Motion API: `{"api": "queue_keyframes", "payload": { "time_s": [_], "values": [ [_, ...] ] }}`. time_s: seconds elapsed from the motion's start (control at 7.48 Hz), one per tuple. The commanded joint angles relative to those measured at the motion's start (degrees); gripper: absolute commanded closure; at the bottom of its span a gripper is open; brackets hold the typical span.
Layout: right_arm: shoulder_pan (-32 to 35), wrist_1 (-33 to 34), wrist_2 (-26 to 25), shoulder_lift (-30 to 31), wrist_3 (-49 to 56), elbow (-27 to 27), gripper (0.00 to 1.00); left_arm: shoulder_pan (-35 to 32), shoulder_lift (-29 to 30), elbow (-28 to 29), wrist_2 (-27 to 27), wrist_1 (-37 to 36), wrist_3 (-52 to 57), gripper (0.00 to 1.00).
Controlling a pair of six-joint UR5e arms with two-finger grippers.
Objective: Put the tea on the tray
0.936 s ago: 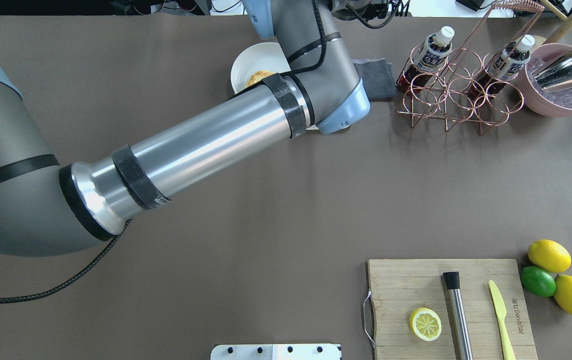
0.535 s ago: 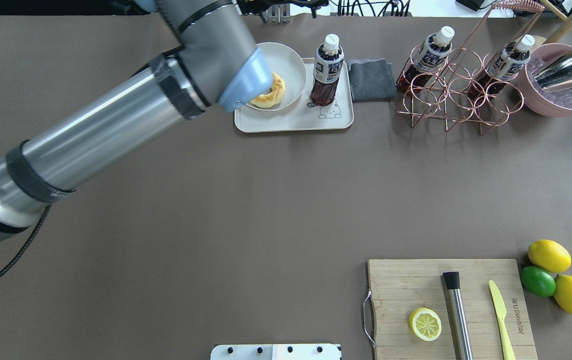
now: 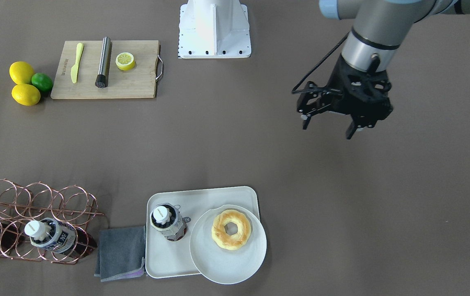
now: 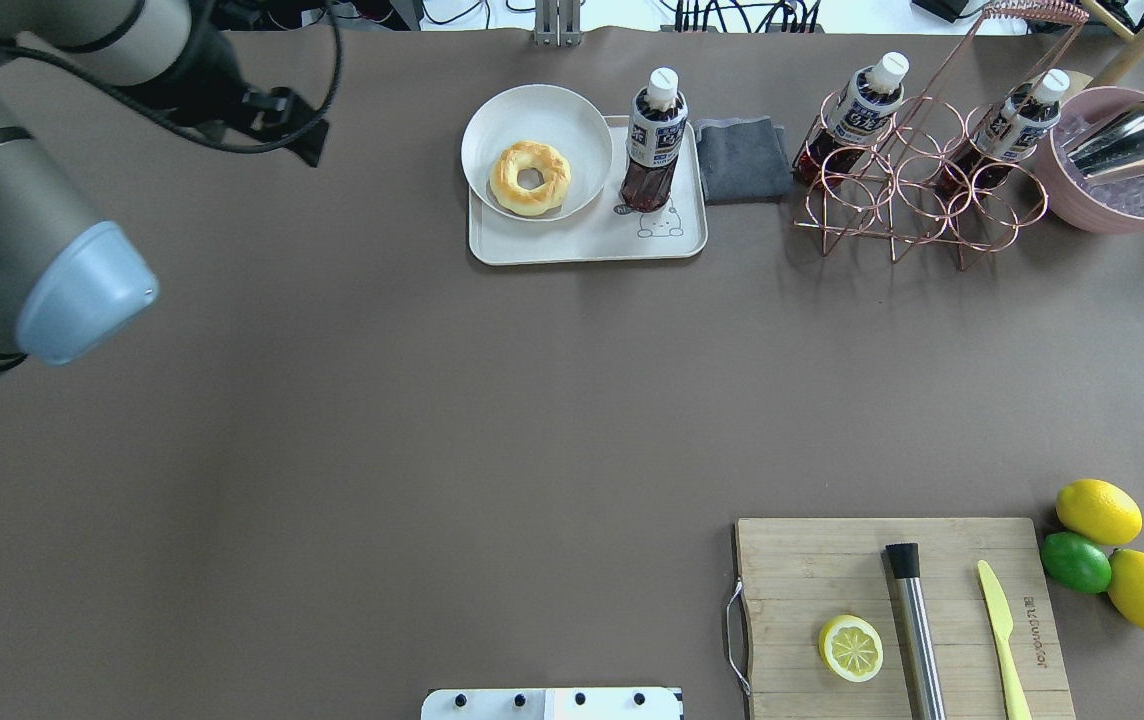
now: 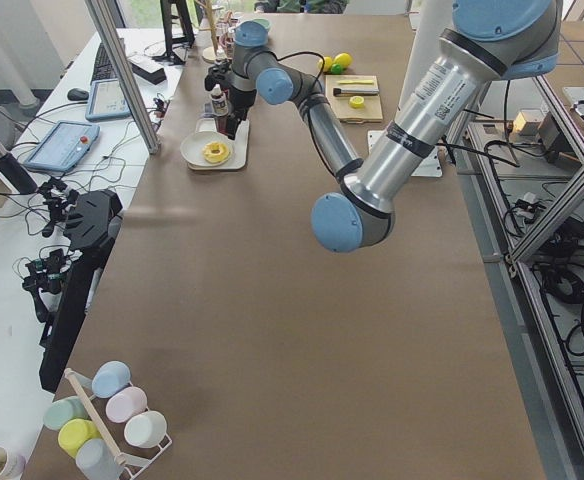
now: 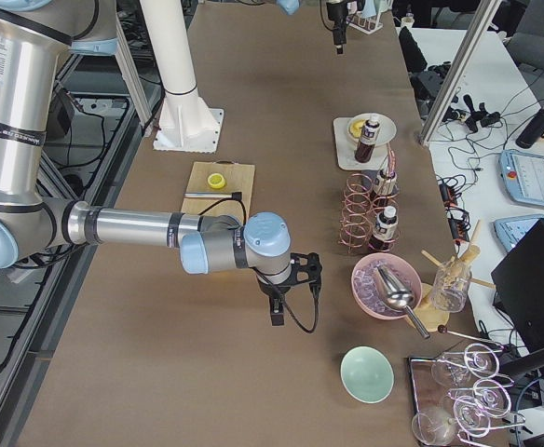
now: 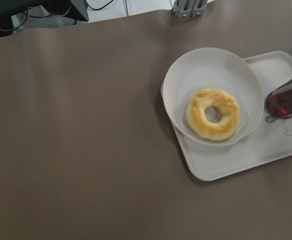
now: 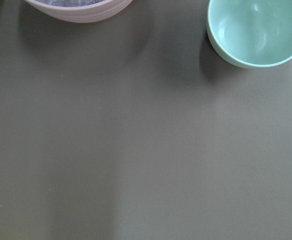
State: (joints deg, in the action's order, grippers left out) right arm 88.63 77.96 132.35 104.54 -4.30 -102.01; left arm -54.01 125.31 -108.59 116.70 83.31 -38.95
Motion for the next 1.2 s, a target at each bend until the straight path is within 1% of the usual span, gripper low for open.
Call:
{"api": "queue_keyframes", "payload": {
  "time_s": [0.0, 0.13, 0.27, 0.4, 0.53, 0.67, 0.8, 0.94, 1.07],
  "values": [
    [0.4, 0.0, 0.4, 0.7, 0.0, 0.0, 0.00, -6.8, -19.5, -10.3, 0.3, -4.3, 17.8, 0.01],
    [0.5, 0.0, 0.4, 0.9, 0.0, -0.1, 0.00, -11.9, -27.3, -9.5, 0.5, -2.4, 25.9, 0.01],
    [0.5, 0.0, 0.4, 0.9, 0.0, 0.0, 0.00, -18.3, -32.5, -6.5, 3.1, -1.8, 35.9, 0.01],
    [0.6, 0.0, 0.4, 0.9, 0.0, -0.1, 0.00, -26.9, -34.5, -1.0, 12.7, -2.4, 45.2, 0.01],
    [0.5, 0.3, 0.4, 0.4, 0.0, -0.2, 0.00, -34.3, -36.7, 5.0, 21.1, -1.9, 54.2, 0.01],
    [0.5, 0.5, 0.4, 0.2, -0.1, -0.1, 0.00, -37.3, -36.9, 10.3, 22.8, -4.5, 58.8, 0.01],
    [0.5, 0.4, 0.4, 0.3, -0.1, -0.1, 0.00, -38.9, -37.1, 12.7, 22.5, -7.8, 58.7, 0.01],
    [0.5, 0.3, 0.4, 0.4, -0.1, -0.1, 0.00, -39.1, -38.4, 12.6, 22.4, -10.0, 58.5, 0.01],
    [0.5, 0.2, 0.4, 0.6, -0.1, -0.1, 0.00, -39.1, -38.8, 12.5, 22.3, -9.9, 58.6, 0.01]
  ]
}}
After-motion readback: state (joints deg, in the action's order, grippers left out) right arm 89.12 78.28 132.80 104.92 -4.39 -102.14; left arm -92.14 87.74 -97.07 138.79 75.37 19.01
